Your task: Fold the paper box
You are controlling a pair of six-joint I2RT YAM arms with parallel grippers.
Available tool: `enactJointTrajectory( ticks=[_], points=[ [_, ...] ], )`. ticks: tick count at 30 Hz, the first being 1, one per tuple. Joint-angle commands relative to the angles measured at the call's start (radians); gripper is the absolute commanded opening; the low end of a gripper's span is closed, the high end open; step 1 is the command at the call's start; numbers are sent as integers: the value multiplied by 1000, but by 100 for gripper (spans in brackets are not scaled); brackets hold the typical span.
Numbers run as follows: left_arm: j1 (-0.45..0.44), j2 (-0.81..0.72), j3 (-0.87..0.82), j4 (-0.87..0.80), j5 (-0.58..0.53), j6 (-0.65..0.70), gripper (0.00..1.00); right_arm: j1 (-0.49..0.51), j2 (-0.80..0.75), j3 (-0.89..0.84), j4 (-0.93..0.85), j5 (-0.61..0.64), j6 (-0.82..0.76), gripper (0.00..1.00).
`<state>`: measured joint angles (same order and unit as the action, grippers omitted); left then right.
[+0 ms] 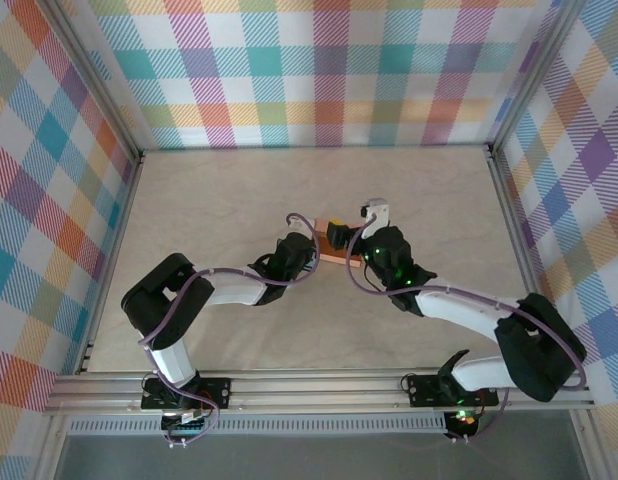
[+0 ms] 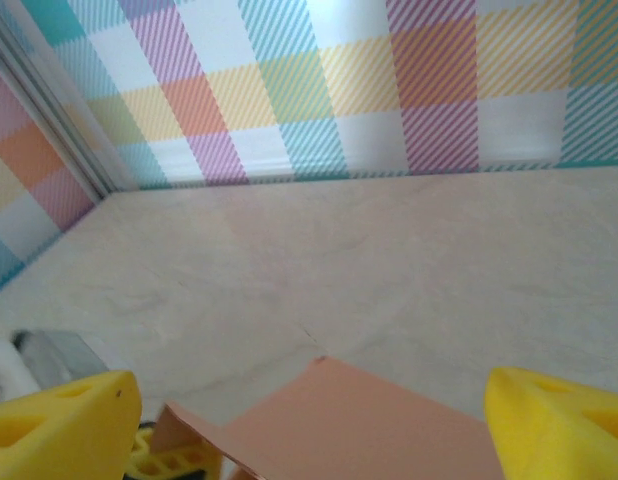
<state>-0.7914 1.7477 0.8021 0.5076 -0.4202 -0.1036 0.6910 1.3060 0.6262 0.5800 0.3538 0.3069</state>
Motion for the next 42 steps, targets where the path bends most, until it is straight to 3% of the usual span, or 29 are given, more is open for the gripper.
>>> enactJointTrajectory(
  ticks=[1, 3, 8, 9, 10, 13, 21, 24, 28, 31, 36, 39, 42],
  points=[
    [-16, 11, 3, -2, 0, 21, 0, -42, -30, 47, -104, -55, 87, 88],
    [-16, 6, 2, 2, 7, 23, 0, -61, -27, 55, -135, -64, 117, 88],
    [-22, 3, -20, 27, 15, 35, 7, -182, 32, 186, -485, -145, 353, 86],
    [-22, 2, -25, 31, 16, 34, 12, -194, 47, 197, -508, -175, 376, 86],
    [-22, -1, -32, 33, 18, 30, 25, -211, 71, 207, -522, -221, 402, 86],
    [-24, -31, -59, 41, 62, 33, 49, -227, 122, 215, -521, -284, 445, 86],
    [-50, -208, -177, 8, 93, 70, 93, -232, 225, 237, -512, -346, 472, 85],
    [-60, -341, -265, 34, 192, 104, 96, -234, 256, 235, -505, -352, 473, 85],
    [-51, -475, -272, -26, 198, 63, 100, -235, 290, 222, -468, -385, 455, 84],
    [41, -504, -183, -149, 299, -130, 100, -235, 311, 202, -419, -415, 435, 78],
    [156, -399, 48, -400, 443, -341, 100, -235, 316, 175, -387, -440, 401, 70],
    [192, -292, 159, -513, 462, -390, 99, -235, 321, 169, -379, -461, 379, 65],
    [222, -198, 220, -543, 498, -403, 88, -237, 328, 162, -370, -469, 372, 53]
  ],
)
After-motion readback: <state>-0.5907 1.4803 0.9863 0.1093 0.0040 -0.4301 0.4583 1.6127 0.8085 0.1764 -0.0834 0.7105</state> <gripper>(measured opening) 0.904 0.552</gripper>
